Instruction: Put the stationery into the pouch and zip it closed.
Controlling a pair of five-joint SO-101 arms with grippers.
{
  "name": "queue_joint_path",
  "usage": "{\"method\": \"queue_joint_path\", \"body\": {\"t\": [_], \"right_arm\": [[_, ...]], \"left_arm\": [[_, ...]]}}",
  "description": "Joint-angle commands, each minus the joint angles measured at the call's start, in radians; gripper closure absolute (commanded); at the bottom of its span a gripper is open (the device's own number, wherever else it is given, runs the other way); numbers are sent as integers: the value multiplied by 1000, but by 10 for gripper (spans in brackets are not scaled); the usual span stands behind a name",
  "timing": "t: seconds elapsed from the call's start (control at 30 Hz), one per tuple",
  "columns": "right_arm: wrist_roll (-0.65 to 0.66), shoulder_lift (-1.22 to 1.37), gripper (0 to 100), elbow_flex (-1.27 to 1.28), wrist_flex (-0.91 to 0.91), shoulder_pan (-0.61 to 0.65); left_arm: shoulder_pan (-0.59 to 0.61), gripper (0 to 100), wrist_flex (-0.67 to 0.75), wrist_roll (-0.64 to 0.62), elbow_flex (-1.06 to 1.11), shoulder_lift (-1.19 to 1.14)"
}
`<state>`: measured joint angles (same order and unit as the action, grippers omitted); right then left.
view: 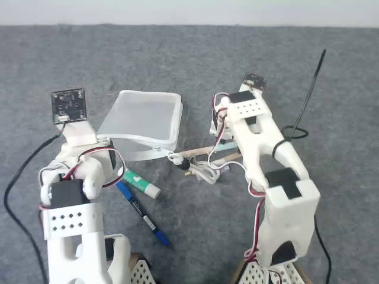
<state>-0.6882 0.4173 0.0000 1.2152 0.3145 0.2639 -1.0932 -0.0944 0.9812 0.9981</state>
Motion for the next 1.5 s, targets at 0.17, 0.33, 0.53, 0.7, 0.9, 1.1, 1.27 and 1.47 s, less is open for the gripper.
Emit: {"method": "queue_joint_path", "body": {"t": [0.17,0.33,0.53,0.7,0.9,1.1,1.27,1.47], "right_arm": [[-12,101,895,-153,45,-58],[-12,147,896,-180,45,-65],[-12,148,912,-183,61,-65],[29,147,990,-287,179,-54],[161,147,991,-417,323,-53],[265,145,991,-537,484,-30],[338,140,991,-628,579,-25],[361,39,991,-566,579,-25]], "left_arm": [[9,987,29,-12,-51,-15],[9,987,29,-12,-51,-15],[9,987,29,-12,-50,-15],[11,987,35,-12,-41,-14],[31,987,35,-15,-41,-11],[26,987,35,-17,-45,-9],[25,987,35,-18,-45,-9],[23,985,25,-92,-71,-8]]}}
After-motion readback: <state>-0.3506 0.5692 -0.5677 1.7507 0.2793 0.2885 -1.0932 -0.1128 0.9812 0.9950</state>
